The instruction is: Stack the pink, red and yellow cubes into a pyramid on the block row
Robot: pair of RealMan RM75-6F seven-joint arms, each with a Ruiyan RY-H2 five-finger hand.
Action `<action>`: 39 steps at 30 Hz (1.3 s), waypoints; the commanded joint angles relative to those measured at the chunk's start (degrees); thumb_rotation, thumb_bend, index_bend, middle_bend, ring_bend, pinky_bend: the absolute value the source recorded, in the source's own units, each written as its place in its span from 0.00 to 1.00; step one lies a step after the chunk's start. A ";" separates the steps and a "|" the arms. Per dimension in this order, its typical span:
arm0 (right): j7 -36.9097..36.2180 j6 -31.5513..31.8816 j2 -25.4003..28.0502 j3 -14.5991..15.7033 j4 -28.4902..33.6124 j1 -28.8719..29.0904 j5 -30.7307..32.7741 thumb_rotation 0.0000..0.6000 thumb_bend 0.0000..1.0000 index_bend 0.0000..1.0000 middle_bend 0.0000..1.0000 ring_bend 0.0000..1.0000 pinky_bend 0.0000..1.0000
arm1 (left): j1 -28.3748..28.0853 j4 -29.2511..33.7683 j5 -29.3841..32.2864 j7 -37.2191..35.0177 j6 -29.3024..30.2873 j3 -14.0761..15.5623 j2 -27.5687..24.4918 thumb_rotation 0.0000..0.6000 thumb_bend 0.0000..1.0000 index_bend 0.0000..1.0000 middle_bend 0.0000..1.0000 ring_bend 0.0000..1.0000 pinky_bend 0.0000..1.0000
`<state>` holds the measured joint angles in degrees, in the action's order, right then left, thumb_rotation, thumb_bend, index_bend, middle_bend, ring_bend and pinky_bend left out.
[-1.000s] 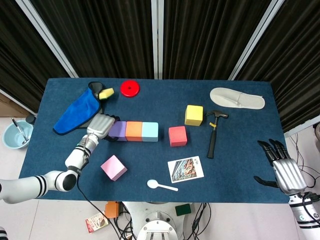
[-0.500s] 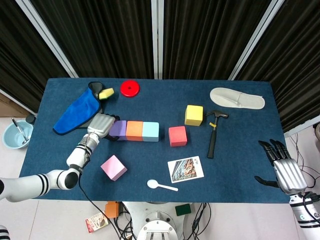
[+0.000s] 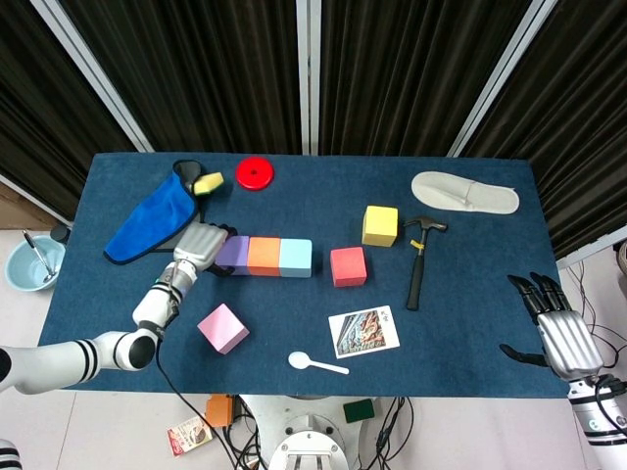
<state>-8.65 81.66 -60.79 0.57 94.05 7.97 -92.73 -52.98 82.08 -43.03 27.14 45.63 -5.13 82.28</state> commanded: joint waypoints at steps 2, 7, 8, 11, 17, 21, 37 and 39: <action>-0.15 -0.06 -0.01 -0.03 -0.08 0.05 -0.01 1.00 0.04 0.00 0.09 0.00 0.04 | -0.13 0.06 0.32 0.15 -0.13 0.12 -0.01 0.78 0.18 0.23 0.23 0.31 0.34; -0.18 -0.17 -0.02 -0.08 -0.07 0.13 0.02 1.00 0.06 0.00 0.10 0.00 0.04 | -0.17 0.18 0.36 0.08 0.04 0.20 -0.07 0.76 0.18 0.20 0.18 0.27 0.33; -0.20 -0.15 -0.04 -0.08 -0.06 0.14 -0.02 1.00 0.06 0.00 0.10 0.00 0.04 | -0.16 0.26 0.28 0.06 0.04 0.24 -0.12 0.76 0.18 0.19 0.18 0.27 0.33; -0.20 -0.10 -0.06 -0.12 -0.05 0.18 -0.13 1.00 0.06 0.00 0.10 0.00 0.04 | -0.18 0.66 0.28 0.11 -0.11 0.45 -0.42 0.76 0.18 0.17 0.14 0.24 0.33; -0.22 -0.07 -0.02 -0.16 0.05 0.23 -0.21 1.00 0.06 0.00 0.10 0.00 0.04 | -0.51 1.85 0.89 0.66 -0.39 0.85 -1.31 0.72 0.18 0.13 0.07 0.16 0.30; 0.02 0.00 0.15 -0.25 0.40 0.28 -0.27 1.00 0.06 0.00 0.10 0.00 0.04 | -0.06 3.62 0.22 0.94 1.29 1.03 -2.52 0.73 0.18 0.12 0.06 0.14 0.28; -0.23 0.07 0.24 -0.29 0.91 0.60 -0.90 1.00 0.06 0.00 0.07 0.00 0.04 | 3.02 7.23 1.53 4.10 8.39 2.61 -7.53 0.87 0.18 0.12 0.06 0.14 0.26; -0.04 -0.01 0.27 -0.31 1.05 0.69 -0.95 1.00 0.06 0.00 0.07 0.00 0.04 | 3.23 3.81 0.21 2.52 8.14 1.98 -5.23 0.88 0.18 0.12 0.06 0.13 0.26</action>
<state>-8.69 81.66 -60.52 0.26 95.10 8.64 -93.67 -50.08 89.21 -41.73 31.01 53.63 -2.51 74.66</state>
